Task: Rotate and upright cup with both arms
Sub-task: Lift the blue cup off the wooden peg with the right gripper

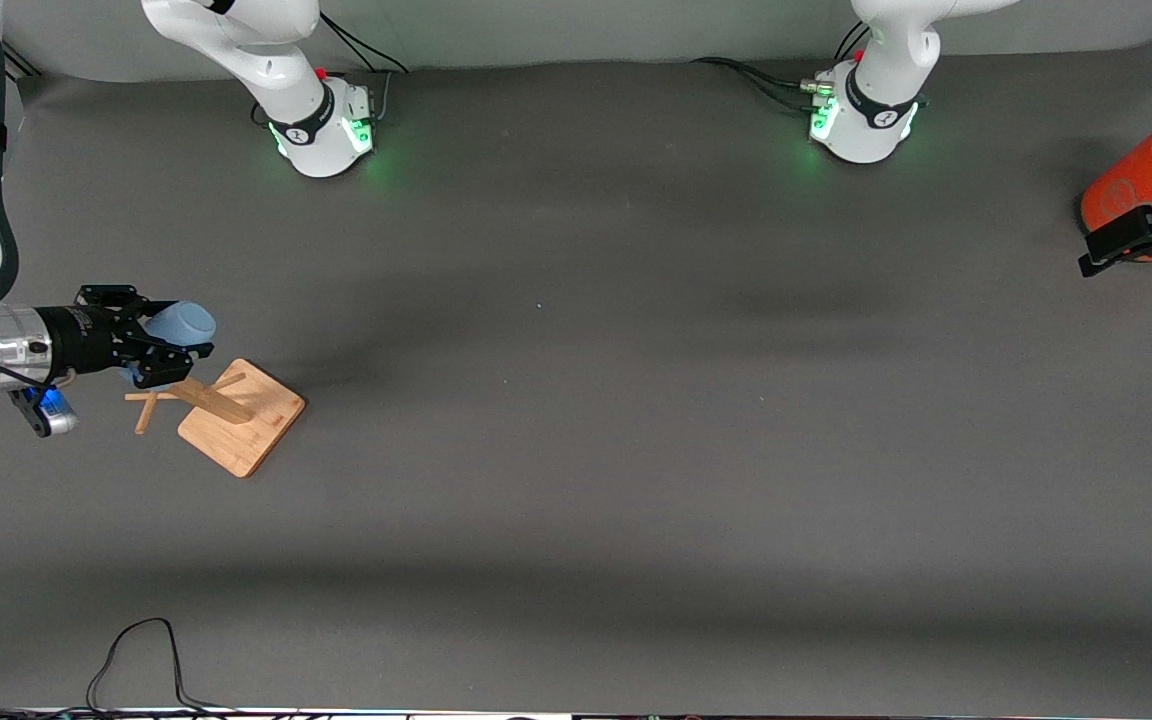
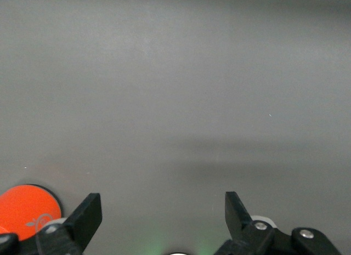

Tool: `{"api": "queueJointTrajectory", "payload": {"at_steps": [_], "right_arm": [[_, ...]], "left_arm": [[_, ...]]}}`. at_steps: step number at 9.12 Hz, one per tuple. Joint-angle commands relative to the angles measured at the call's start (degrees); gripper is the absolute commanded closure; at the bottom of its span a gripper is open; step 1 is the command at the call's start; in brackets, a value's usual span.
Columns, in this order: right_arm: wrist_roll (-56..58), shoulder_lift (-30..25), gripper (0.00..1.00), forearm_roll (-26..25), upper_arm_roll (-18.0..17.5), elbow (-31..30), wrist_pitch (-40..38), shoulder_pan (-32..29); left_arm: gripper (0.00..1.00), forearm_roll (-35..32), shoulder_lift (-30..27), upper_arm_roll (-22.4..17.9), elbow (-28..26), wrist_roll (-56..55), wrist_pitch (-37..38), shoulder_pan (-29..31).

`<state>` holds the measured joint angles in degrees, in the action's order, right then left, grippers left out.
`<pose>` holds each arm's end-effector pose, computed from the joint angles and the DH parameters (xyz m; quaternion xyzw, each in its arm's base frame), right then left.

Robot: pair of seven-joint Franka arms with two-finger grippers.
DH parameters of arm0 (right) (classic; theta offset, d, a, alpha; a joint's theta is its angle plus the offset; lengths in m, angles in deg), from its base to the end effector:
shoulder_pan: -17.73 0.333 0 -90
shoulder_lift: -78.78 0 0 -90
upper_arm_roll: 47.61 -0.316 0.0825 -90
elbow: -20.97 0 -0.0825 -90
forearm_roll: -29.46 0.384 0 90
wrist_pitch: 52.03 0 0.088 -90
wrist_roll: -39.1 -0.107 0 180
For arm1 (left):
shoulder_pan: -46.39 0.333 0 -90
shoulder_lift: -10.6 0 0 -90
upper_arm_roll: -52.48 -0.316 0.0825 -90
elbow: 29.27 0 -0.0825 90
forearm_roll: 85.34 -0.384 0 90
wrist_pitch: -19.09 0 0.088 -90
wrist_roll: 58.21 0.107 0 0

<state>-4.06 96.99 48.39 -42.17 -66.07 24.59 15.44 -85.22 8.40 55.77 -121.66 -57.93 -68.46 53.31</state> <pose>0.5975 -0.0338 0.4559 -0.8636 0.4152 0.2775 0.0685 0.5366 0.0332 0.6222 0.9993 0.0292 -0.0231 0.0007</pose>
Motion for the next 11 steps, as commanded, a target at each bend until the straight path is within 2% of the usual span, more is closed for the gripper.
{"api": "queueJointTrajectory", "payload": {"at_steps": [1, 7, 11], "right_arm": [[-0.95, -1.85, 0.64, 1.9, 0.1, 0.03, 0.28, 1.48], [-4.81, -3.88, 0.64, 4.97, 0.01, 0.91, -1.02, 3.51], [-6.84, -5.81, 0.64, 7.0, 0.1, 1.61, -2.7, 7.19]], "left_arm": [[0.0, -0.56, -0.88, -0.22, 0.29, 0.86, 1.15, -0.16], [0.0, -0.47, -0.87, -0.39, 0.37, 0.95, 0.45, 0.02], [0.0, -0.56, -0.96, -0.39, 0.37, 0.95, 0.8, -0.07]]}}
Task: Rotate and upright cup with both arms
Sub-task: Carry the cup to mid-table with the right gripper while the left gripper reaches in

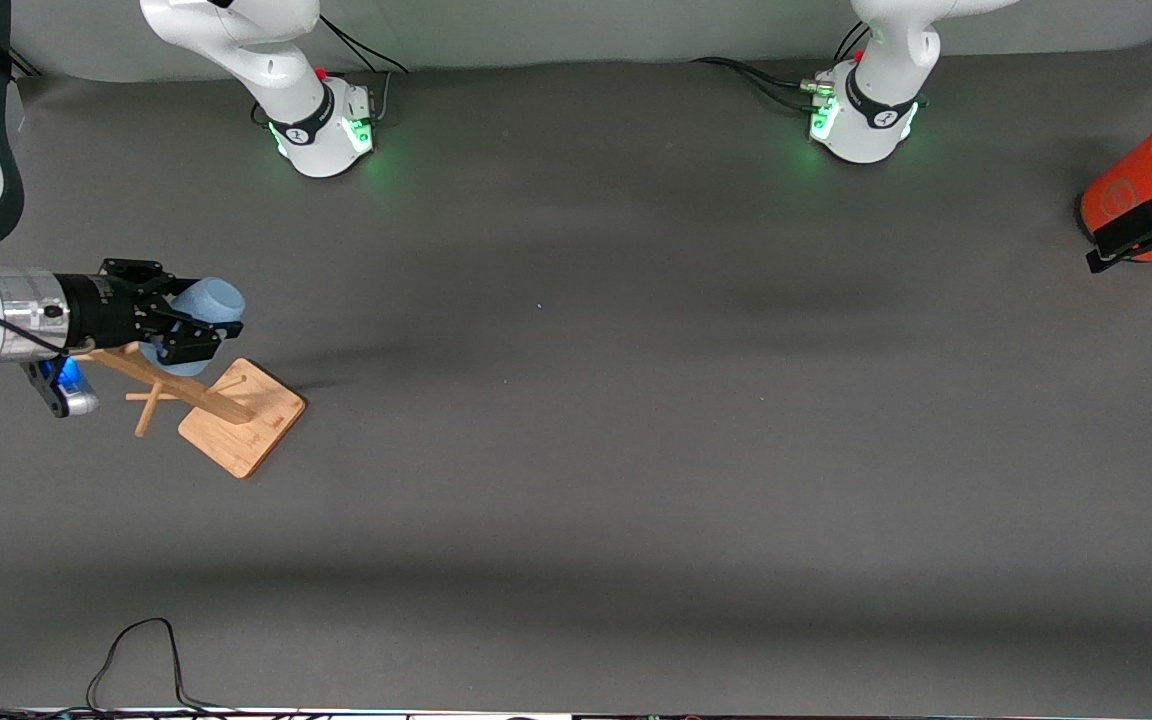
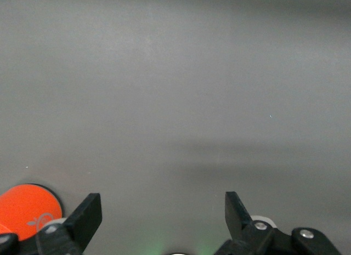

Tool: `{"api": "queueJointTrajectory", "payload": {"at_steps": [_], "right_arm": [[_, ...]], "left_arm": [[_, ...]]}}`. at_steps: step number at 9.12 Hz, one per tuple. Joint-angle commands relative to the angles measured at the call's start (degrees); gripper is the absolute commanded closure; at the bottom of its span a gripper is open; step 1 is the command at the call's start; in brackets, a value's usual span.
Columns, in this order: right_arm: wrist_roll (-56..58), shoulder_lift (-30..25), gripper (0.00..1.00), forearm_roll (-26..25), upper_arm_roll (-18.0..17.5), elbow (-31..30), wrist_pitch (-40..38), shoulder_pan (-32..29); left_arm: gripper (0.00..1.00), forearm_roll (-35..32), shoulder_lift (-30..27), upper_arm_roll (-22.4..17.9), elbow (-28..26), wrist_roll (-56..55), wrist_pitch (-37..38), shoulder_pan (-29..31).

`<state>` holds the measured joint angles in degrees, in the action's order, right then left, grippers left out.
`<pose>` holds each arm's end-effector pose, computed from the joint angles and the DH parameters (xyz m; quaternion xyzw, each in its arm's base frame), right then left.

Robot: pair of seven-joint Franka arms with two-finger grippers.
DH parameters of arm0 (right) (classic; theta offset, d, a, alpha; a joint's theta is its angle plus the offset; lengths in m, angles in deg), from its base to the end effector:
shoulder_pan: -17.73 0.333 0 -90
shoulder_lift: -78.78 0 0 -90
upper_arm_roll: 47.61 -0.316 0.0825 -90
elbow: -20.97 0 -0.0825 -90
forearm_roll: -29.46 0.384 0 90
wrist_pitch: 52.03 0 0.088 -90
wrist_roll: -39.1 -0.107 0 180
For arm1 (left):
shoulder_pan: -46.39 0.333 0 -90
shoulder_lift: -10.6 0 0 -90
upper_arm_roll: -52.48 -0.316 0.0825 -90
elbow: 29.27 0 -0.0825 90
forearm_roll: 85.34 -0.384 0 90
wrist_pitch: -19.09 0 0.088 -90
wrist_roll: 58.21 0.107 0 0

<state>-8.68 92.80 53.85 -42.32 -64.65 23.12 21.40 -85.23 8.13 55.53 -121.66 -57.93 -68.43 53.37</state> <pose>0.5877 0.0411 0.5132 -0.8736 0.3922 0.2690 0.1028 0.5349 0.0359 0.6247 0.9993 0.0319 -0.0210 0.0006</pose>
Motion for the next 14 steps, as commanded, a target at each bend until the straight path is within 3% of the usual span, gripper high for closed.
{"api": "queueJointTrajectory", "payload": {"at_steps": [1, 4, 8, 10, 13, 14], "right_arm": [[-2.32, -1.98, 0.64, 1.54, 0.25, 0.27, -1.32, 3.25], [-1.44, -1.02, 0.64, 0.58, 0.25, 2.81, -0.54, 11.49], [0.05, 5.12, 0.64, -0.48, 0.25, 6.85, 7.44, 23.01], [1.45, 12.22, 0.64, -3.63, 0.25, 11.5, 13.06, 30.13], [1.99, 28.2, 0.64, -5.22, 0.25, 23.79, 23.26, 38.14], [2.25, 32.08, 0.64, -8.1, 0.25, 24.87, 27.72, 40.6]], "left_arm": [[0.0, -0.55, -0.6, -0.06, 0.29, 0.95, 0.69, -0.13], [0.0, 0.32, -0.51, 0.03, 0.2, 0.95, 0.43, -0.13], [0.0, -1.25, 0.1, 0.11, 0.28, -0.1, -1.24, -0.21], [0.0, -1.61, 2.81, -0.85, 0.28, -0.37, -0.47, 0.75], [0.0, 0.77, 5.19, -0.68, -0.24, -3.25, 0.34, 1.19], [0.0, 0.85, 6.33, -0.5, -0.24, -6.49, 0.25, 0.84]]}}
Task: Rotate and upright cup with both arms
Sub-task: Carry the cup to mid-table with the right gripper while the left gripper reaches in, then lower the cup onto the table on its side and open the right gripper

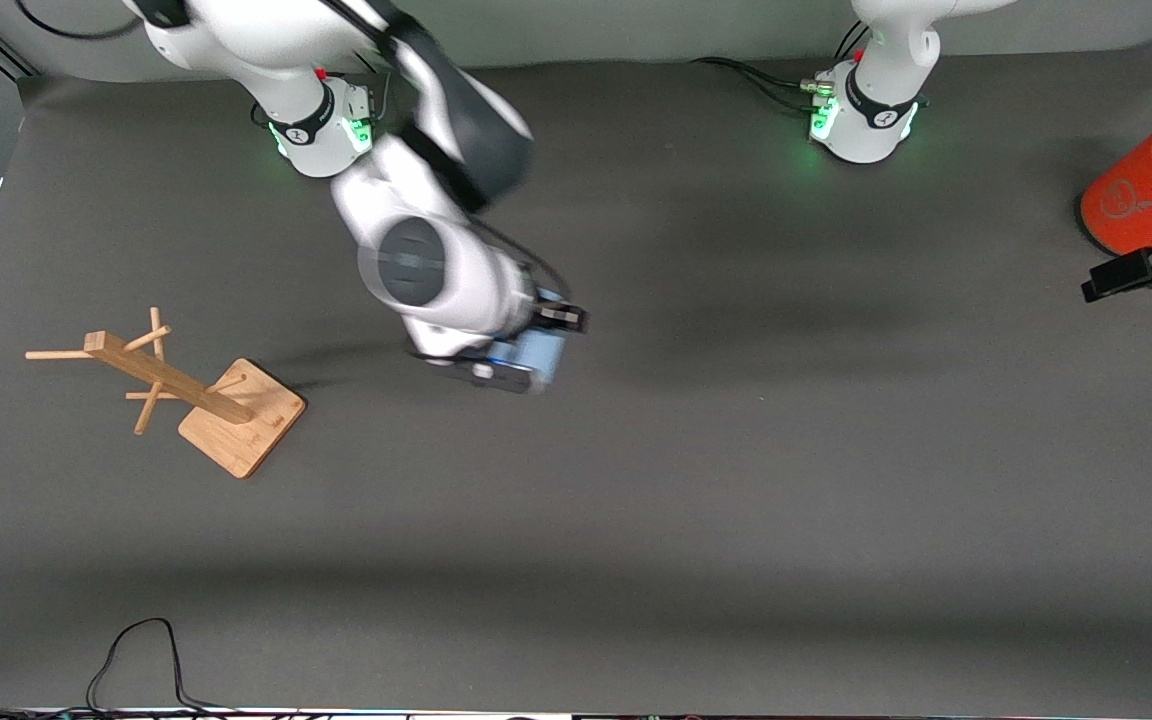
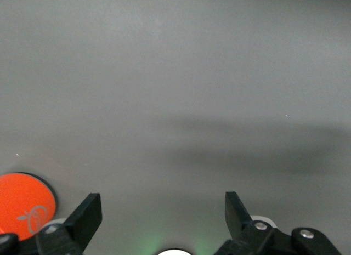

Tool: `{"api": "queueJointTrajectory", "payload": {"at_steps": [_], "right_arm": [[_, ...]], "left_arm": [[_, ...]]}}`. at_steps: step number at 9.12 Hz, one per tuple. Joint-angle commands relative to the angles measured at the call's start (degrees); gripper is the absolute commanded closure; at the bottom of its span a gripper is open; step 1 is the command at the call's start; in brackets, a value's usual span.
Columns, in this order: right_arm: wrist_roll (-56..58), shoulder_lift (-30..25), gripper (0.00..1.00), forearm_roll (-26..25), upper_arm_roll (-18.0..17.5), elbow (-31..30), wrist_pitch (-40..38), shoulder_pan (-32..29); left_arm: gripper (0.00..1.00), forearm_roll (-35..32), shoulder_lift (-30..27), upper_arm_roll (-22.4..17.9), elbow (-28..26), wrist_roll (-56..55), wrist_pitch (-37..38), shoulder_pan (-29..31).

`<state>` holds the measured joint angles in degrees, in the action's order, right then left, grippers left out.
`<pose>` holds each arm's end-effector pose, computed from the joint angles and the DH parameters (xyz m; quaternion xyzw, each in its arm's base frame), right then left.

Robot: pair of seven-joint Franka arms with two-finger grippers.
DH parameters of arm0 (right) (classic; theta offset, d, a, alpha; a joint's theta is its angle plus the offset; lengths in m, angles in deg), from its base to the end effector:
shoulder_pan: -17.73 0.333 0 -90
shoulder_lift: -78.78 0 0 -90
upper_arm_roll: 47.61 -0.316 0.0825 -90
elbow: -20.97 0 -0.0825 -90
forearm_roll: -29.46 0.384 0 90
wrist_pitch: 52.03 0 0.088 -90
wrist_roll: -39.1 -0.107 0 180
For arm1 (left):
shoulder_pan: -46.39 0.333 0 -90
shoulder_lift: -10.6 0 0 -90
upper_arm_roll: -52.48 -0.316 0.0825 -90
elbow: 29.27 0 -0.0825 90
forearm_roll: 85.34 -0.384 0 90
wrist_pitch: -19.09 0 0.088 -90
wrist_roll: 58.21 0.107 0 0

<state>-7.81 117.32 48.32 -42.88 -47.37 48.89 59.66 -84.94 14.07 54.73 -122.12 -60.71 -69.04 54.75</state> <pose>0.5545 0.4766 0.3849 -0.9831 0.1153 0.1269 0.0650 0.5609 0.0599 0.5647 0.9946 0.0750 -0.0712 0.0069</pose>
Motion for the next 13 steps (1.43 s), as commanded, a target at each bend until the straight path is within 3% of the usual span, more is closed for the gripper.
{"api": "queueJointTrajectory", "payload": {"at_steps": [1, 3, 4, 5, 7, 8, 9, 13], "right_arm": [[2.52, 10.91, 0.64, -5.13, 0.72, 7.43, 6.78, 4.62], [2.53, 16.64, 0.64, -6.56, 0.81, 7.43, 13.39, 7.8], [2.79, 18.75, 0.64, -7.87, 0.9, 7.43, 14.72, 8.77], [4.1, 20.51, 0.63, -13.19, 0.72, 7.52, 15.52, 10.08], [8.31, 22.1, 0.59, -14.91, 0.72, 7.52, 15.62, 11.05], [8.24, 22.28, 0.38, -15.0, 0.72, 7.52, 15.44, 11.85], [7.63, 21.76, 0.0, -15.0, 0.72, 7.52, 14.74, 12.11], [7.54, 13.26, 0.0, -14.47, 0.9, 5.43, 4.66, 12.3]], "left_arm": [[0.0, 0.66, 1.97, 0.3, 0.56, -7.75, 0.33, -1.41], [0.0, 0.75, 6.35, 0.38, 3.71, -22.21, 0.85, -2.56], [0.0, 0.83, 7.59, 1.08, 4.17, -27.6, 1.11, -3.87], [0.0, 2.31, 9.43, 1.18, 4.26, -34.78, 1.2, -5.19], [0.0, 5.48, 13.74, 1.7, 6.7, -45.62, 1.9, -7.99], [0.0, 6.28, 16.63, 1.7, 9.24, -50.71, 4.78, -8.79], [0.0, 8.28, 19.44, 2.23, 12.4, -54.33, 8.2, -9.67], [0.0, 8.92, 29.39, 3.64, 22.97, -73.49, 17.46, -17.13]]}}
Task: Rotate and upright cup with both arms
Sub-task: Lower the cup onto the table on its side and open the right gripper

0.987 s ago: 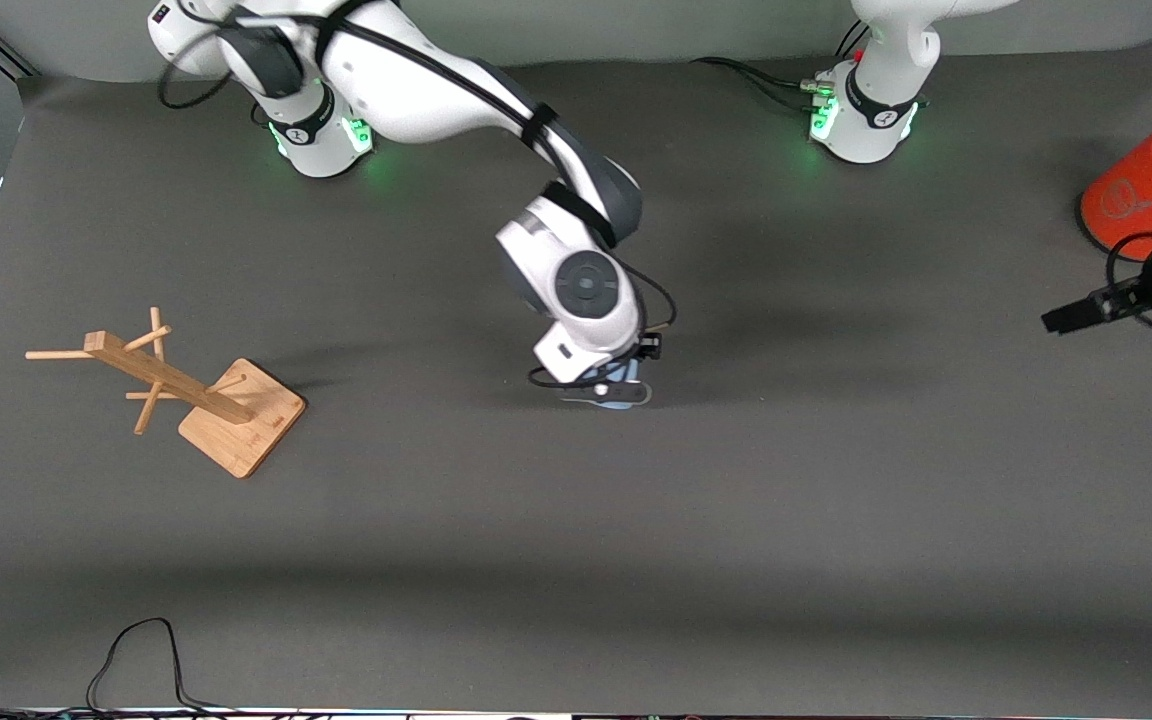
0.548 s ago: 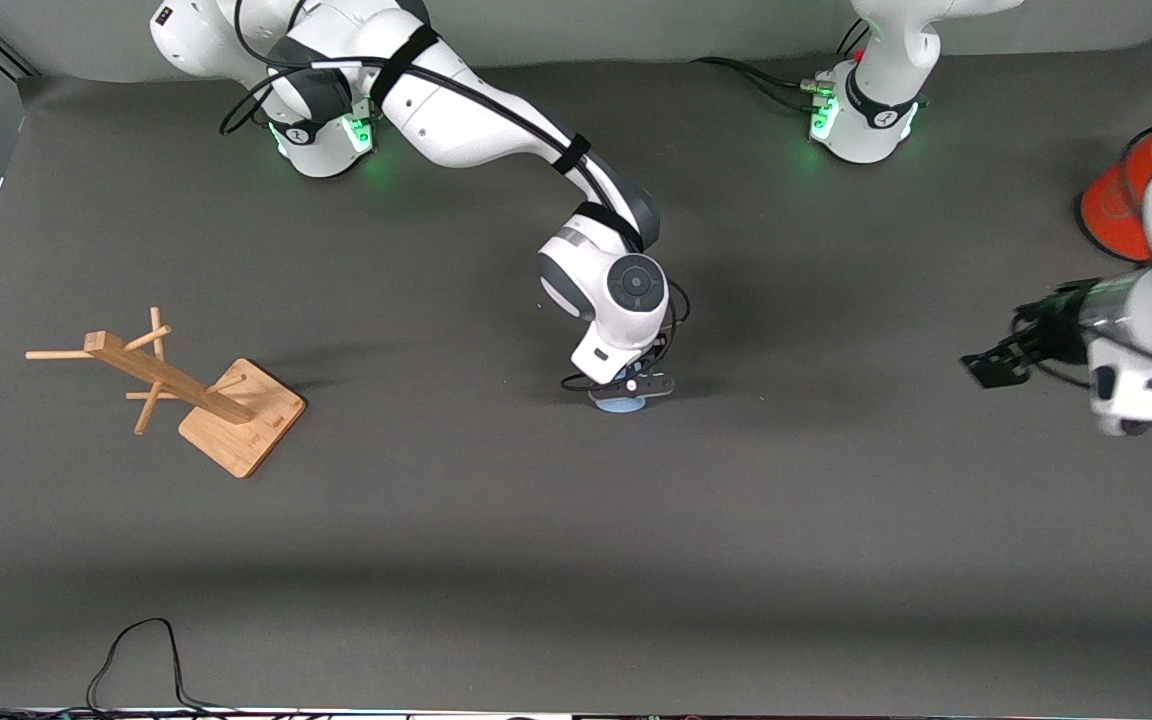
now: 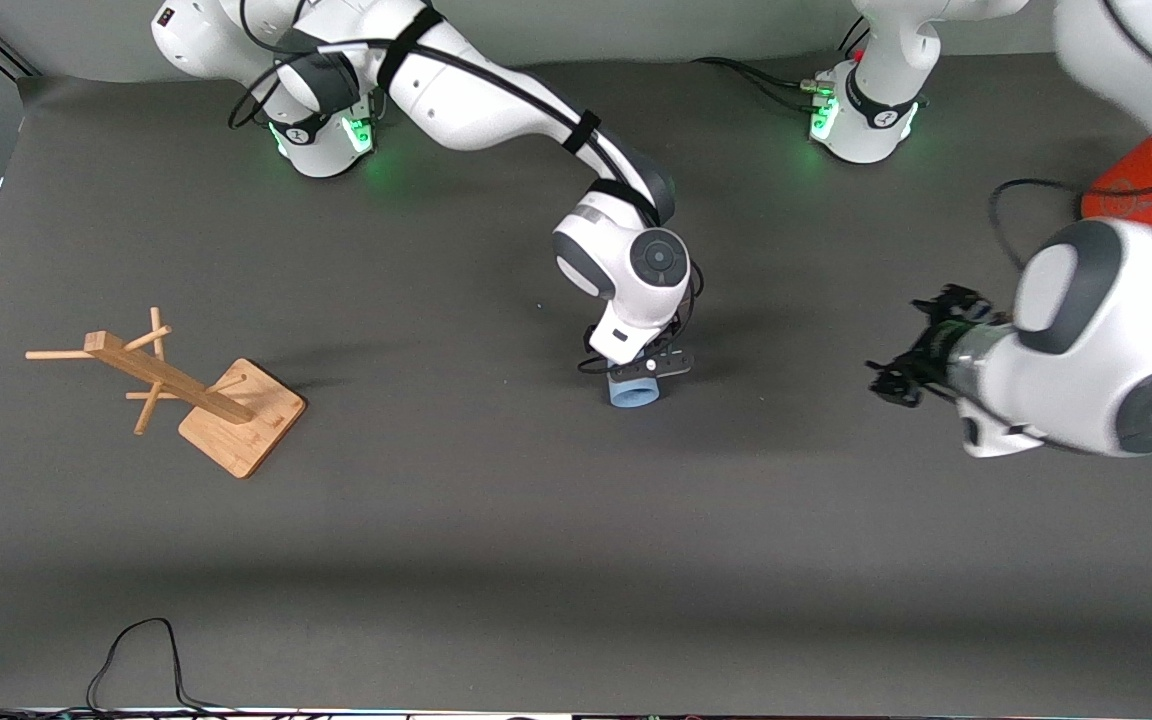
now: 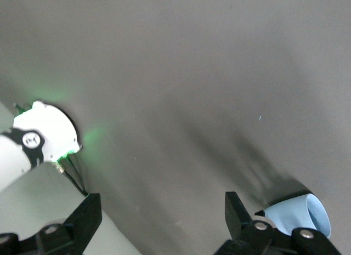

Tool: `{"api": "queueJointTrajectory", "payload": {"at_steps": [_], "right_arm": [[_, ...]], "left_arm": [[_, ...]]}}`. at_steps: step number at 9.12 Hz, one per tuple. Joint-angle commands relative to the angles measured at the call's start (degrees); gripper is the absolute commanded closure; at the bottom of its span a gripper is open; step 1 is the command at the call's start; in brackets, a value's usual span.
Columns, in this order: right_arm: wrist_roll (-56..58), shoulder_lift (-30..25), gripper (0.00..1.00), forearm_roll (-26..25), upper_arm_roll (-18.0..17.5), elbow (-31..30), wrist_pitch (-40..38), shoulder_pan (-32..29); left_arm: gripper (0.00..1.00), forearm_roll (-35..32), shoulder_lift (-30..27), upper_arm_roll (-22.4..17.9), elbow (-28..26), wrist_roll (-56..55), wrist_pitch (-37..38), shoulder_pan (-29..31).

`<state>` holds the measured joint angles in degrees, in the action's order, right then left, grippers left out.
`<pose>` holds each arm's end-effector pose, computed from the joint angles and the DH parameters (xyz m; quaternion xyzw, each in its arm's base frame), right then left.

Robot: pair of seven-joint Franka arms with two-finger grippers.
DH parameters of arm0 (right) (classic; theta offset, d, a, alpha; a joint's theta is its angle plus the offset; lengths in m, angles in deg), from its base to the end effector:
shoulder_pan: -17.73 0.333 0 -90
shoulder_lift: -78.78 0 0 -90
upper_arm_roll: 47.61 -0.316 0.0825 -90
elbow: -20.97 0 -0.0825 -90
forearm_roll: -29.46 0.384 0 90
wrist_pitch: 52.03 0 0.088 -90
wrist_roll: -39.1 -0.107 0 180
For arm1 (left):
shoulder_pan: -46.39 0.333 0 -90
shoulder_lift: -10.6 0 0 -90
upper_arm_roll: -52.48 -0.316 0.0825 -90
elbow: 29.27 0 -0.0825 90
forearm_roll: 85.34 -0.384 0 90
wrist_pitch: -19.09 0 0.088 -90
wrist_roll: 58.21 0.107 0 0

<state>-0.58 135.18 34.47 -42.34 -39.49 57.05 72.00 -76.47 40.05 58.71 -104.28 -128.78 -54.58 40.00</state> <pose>0.4774 0.5936 0.2229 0.9944 0.0819 -0.0478 0.0457 0.6240 -0.1460 0.4187 -0.8400 -0.4632 0.2660 0.0960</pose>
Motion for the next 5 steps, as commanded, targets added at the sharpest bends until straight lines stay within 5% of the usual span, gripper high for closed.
{"api": "queueJointTrajectory", "payload": {"at_steps": [1, 4, 5], "right_arm": [[0.4, -10.11, 0.0, -0.62, 0.62, -6.65, -5.7, -0.05], [10.63, -30.67, 0.0, -0.79, 1.06, -23.52, -7.64, -7.31], [15.12, -35.08, 0.0, -0.88, 1.06, -24.7, -10.96, -10.82]], "left_arm": [[0.0, 1.84, 4.29, -0.34, 5.32, -8.68, 2.66, -3.88], [0.0, 2.03, 8.77, -0.26, 6.63, -16.68, 3.18, -8.55], [0.0, 2.12, 10.52, 0.35, 6.81, -18.36, 2.92, -9.16]]}}
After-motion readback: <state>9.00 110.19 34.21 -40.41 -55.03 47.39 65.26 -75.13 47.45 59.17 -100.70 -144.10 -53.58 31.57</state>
